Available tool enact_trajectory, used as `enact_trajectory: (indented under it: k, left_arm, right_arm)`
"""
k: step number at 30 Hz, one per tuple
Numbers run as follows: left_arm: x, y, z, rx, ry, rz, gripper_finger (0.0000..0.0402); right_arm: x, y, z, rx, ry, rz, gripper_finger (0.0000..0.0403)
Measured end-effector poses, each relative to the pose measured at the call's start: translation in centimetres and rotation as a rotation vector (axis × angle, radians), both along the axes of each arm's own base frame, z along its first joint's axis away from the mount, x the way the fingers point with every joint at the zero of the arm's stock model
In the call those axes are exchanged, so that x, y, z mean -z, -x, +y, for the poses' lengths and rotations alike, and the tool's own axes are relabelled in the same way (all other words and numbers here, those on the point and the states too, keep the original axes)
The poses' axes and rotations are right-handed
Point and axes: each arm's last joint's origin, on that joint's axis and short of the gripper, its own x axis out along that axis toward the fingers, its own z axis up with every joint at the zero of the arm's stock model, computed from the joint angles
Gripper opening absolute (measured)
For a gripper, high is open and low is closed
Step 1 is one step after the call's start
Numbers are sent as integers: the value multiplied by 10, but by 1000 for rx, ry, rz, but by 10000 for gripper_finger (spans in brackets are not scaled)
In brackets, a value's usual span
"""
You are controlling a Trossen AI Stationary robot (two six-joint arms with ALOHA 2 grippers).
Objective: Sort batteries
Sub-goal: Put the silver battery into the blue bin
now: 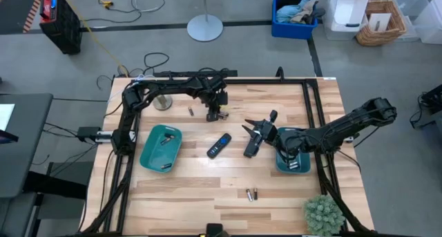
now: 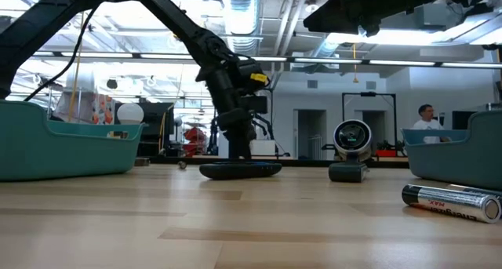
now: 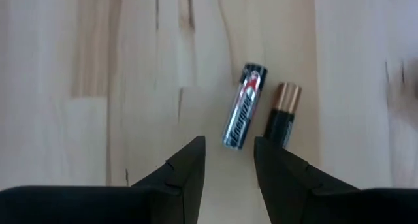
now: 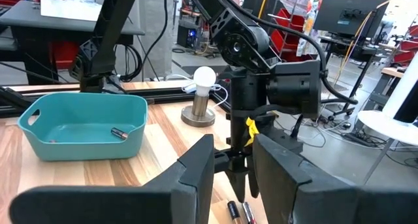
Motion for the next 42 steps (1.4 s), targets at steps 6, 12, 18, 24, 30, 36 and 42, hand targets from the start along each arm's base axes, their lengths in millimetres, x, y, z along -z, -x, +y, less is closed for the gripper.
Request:
enact_trajectory:
  k: [6,12,18,24,30,36,42]
  left_arm:
    - [0,2,3,23,-10,6,127]
    - [6,1,3,49,-7,9,127]
    - [12,-1,4,60,-5,16,127]
    - [12,-1,3,69,-3,11,127]
    - [13,-1,3,100,-13,19,127]
    - [13,0,2,134,-23,29,126]
    - [14,1,1,185,-39,43,126]
  right_arm:
    - [0,0,0,0,0,0,123]
    - [0,0,0,0,-1,-3,123]
    - [0,0,0,0,-1,-4,123]
    - [0,0,0,0,-1,-4,123]
    - [0,0,0,0,-1,-4,123]
    - [0,0,0,0,-1,-4,123]
    - [0,0,0,0,-1,-4,123]
